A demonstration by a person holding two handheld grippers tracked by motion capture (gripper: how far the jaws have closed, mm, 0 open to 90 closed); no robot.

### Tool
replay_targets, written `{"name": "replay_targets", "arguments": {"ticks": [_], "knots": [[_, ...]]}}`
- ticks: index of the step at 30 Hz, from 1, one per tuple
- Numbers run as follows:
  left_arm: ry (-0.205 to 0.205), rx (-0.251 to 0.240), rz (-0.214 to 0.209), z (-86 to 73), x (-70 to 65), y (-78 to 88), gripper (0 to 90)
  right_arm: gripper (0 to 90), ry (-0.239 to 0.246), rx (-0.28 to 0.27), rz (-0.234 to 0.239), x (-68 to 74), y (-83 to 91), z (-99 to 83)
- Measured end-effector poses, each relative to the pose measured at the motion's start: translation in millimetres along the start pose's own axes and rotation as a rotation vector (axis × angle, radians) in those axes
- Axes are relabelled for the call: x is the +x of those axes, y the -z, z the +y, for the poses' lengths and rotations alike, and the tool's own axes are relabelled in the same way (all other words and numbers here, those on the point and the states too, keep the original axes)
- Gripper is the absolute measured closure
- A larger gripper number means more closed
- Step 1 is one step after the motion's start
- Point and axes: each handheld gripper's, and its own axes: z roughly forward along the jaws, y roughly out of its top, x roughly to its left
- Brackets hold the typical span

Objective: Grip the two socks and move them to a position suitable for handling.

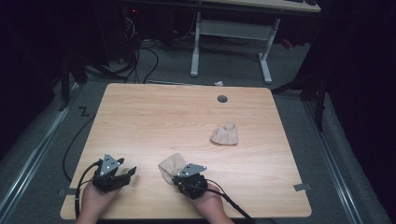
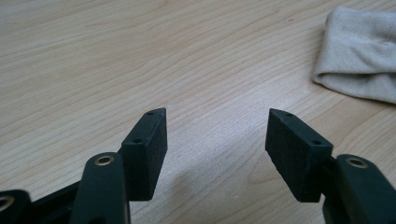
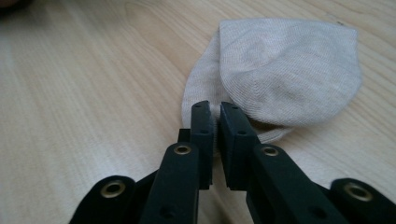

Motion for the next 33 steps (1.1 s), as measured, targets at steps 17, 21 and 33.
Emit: {"name": "replay_targets", "arguments": {"ticks": [17,21,33], "knots": [[0.005,-0.002,-0.003,-0.3,0.8,-1.7,39.4,59.7,-0.031,-0.038,-0.099,-17.6,23.1,0.9],[0.002,-0.004,-0.005,0.3,0.1,-1.5,39.4,62.6,-0.018,-0.05,-0.057,-7.8,20.0,1.6],[-0.052,-0.029,-0.162,11.2,-32.6,-3.4,50.7,89.5,0.052,0.025,-0.025,4.4,9.0,-6.8]]}}
